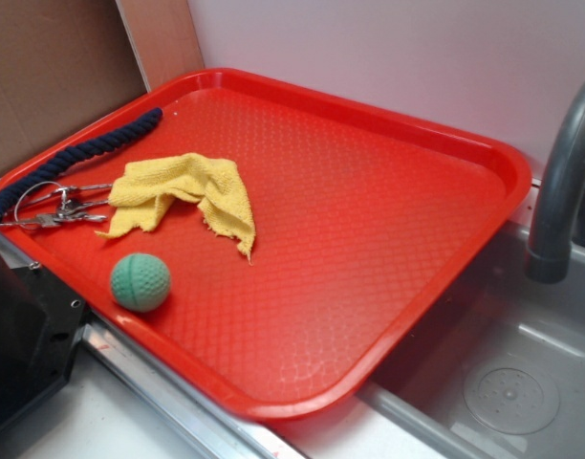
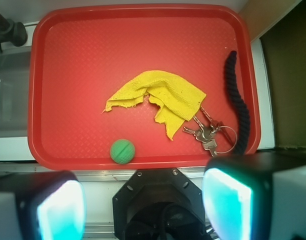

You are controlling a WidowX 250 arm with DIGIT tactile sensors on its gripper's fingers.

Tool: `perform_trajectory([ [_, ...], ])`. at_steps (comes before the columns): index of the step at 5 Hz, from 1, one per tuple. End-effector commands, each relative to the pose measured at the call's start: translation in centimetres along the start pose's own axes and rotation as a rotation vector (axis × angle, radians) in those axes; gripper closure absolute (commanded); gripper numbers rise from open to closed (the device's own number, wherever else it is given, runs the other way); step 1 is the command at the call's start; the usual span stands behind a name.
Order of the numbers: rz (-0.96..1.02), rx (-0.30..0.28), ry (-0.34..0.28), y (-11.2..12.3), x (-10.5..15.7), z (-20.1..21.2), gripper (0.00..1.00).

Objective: Grab the yellow cloth.

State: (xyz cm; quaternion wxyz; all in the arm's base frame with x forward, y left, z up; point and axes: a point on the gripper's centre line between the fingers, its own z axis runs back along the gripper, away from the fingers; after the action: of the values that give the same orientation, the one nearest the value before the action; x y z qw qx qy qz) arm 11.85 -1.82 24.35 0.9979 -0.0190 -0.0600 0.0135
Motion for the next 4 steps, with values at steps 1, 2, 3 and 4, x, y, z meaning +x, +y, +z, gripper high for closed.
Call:
perform_trajectory([
  [1, 0.0, 0.0, 0.0, 0.0, 0.0, 0.0, 0.0],
  [2, -0.127, 0.035, -0.011, 1.8, 1.5, -3.3, 0.0],
  [3, -0.229, 0.075, -0.031, 2.9, 2.0, -5.1, 0.0],
  [4, -0.378, 0.117, -0.061, 3.3, 4.4, -8.9, 0.0],
])
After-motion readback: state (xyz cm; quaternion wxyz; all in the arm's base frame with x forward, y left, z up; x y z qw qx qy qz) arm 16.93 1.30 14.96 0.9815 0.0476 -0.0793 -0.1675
